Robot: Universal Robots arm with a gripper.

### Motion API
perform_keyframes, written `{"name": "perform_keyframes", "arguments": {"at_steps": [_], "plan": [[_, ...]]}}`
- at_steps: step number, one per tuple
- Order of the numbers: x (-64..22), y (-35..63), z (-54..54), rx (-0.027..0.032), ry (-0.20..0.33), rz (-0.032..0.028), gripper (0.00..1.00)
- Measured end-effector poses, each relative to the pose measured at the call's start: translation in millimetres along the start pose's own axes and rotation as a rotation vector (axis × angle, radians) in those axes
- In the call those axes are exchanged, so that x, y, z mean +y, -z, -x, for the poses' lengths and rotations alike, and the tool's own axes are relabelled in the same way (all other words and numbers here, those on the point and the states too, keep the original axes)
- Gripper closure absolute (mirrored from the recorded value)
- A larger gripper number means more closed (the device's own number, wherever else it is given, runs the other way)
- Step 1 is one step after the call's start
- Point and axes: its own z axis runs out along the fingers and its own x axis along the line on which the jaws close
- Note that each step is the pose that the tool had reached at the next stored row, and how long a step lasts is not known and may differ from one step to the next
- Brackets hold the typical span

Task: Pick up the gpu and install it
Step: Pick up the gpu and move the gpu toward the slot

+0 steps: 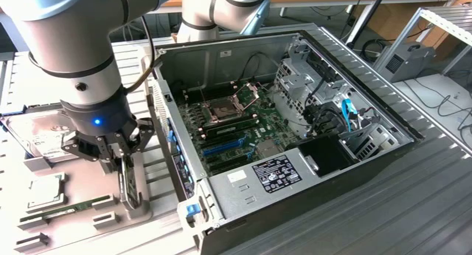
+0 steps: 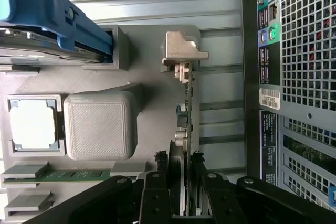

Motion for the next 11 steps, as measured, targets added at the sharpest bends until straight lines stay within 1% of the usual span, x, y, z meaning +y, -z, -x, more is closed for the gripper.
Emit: {"name": "perform_keyframes", "arguments": {"at_steps": [11], "plan": [[0.0, 3.0, 0.1, 0.0000, 0.000, 0.0000, 0.71]]}}
